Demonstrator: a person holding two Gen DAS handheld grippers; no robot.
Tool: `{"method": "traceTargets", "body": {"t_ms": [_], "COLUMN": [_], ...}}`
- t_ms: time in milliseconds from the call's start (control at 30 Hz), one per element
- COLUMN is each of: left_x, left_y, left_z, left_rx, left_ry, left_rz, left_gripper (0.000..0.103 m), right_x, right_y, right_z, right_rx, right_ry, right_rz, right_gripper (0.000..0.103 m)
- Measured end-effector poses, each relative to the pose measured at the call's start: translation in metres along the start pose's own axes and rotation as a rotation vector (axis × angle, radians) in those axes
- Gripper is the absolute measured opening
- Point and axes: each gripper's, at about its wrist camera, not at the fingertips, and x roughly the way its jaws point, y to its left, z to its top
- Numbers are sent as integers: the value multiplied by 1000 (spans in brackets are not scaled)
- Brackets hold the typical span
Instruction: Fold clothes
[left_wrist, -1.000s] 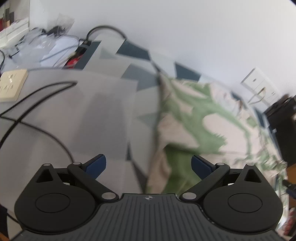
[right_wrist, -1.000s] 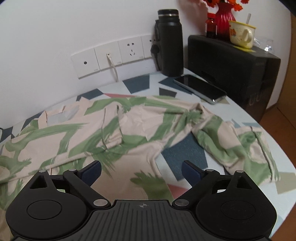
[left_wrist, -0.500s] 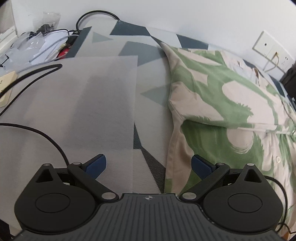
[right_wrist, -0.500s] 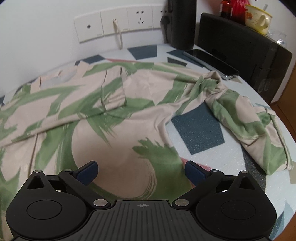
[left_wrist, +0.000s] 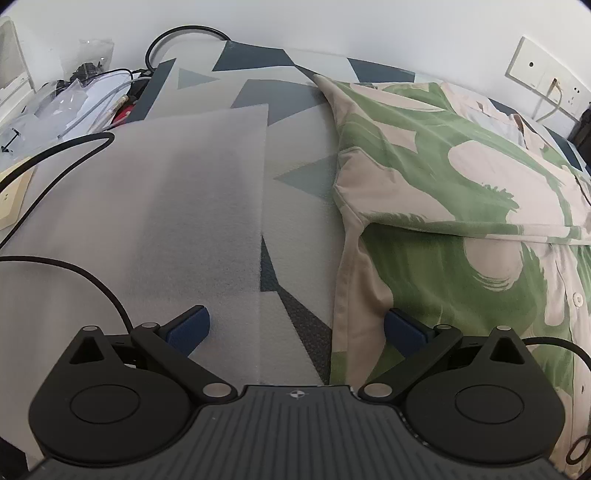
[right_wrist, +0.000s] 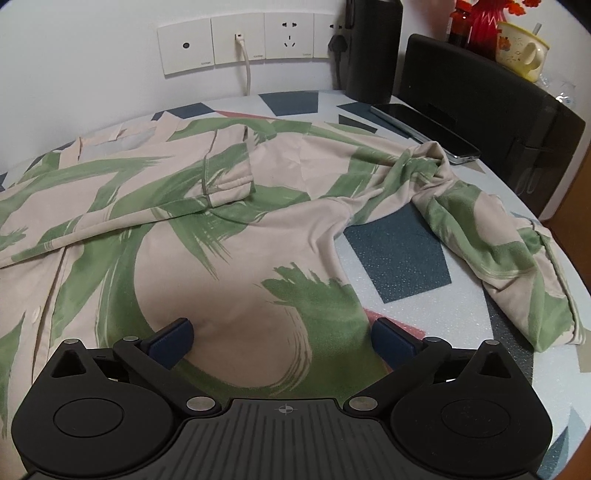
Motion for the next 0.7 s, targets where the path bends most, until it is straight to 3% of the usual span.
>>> {"method": "traceTargets", "body": {"t_ms": [700], "left_x": [-2], "left_y": [-3], "left_z": [-3], "left_rx": [-16], "left_ry": [-23], "left_rz": [26], "left_gripper": [103], "right_x": [0], "right_y": [0], "right_z": [-3], "right_rx": [1], "right_ry": [-23], "right_rz": [-1], "right_gripper": [102]}}
